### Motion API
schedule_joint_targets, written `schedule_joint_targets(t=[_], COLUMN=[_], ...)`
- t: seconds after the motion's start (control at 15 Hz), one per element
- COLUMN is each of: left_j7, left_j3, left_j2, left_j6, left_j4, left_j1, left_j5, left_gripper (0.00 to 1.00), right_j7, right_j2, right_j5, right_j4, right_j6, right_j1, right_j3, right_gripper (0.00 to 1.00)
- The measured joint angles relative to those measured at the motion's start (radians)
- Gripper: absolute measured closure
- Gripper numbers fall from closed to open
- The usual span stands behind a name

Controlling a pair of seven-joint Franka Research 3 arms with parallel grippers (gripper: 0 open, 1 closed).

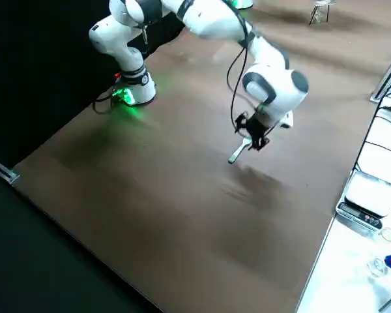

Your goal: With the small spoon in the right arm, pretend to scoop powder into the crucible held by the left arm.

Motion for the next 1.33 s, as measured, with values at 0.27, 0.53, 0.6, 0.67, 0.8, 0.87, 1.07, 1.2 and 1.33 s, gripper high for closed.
schedule_joint_targets(t=[0.27, 0.53, 0.6, 0.67, 0.8, 0.87, 1.07, 1.2, 1.33], left_j7=[-0.104, -0.242, -0.276, -0.311, -0.447, -0.497, -0.585, -0.600, -0.601], left_j3=[-0.050, -0.124, -0.145, -0.163, -0.182, -0.184, -0.221, -0.232, -0.232], left_j2=[-0.009, -0.056, -0.070, -0.084, -0.145, -0.166, -0.212, -0.234, -0.244], left_j6=[-0.042, -0.054, -0.054, -0.055, -0.058, -0.061, -0.073, -0.092, -0.105], left_j4=[0.105, 0.215, 0.234, 0.252, 0.278, 0.279, 0.279, 0.279, 0.279], left_j1=[-0.002, -0.035, -0.048, -0.071, -0.169, -0.195, -0.216, -0.215, -0.210], left_j5=[0.056, 0.257, 0.310, 0.381, 0.511, 0.517, 0.518, 0.518, 0.518], left_gripper=[0.12, 0.00, 0.00, 0.00, 0.00, 0.00, 0.00, 0.00, 0.00], right_j7=[0.249, 0.429, 0.475, 0.514, 0.637, 0.699, 0.849, 0.926, 0.991], right_j2=[-0.047, -0.122, -0.149, -0.176, -0.243, -0.263, -0.322, -0.357, -0.394], right_j5=[0.000, 0.000, 0.000, 0.000, 0.000, 0.000, 0.009, 0.065, 0.100], right_j4=[0.093, 0.179, 0.183, 0.184, 0.185, 0.185, 0.184, 0.184, 0.173], right_j6=[-0.247, -0.326, -0.333, -0.340, -0.361, -0.361, -0.369, -0.400, -0.423], right_j1=[0.078, 0.098, 0.102, 0.108, 0.142, 0.155, 0.181, 0.186, 0.189], right_j3=[0.007, 0.006, 0.006, 0.006, 0.006, 0.007, 0.007, 0.007, 0.007], right_gripper=[0.07, 0.04, 0.03, 0.01, 0.01, 0.01, 0.00, 0.00, 0.00])
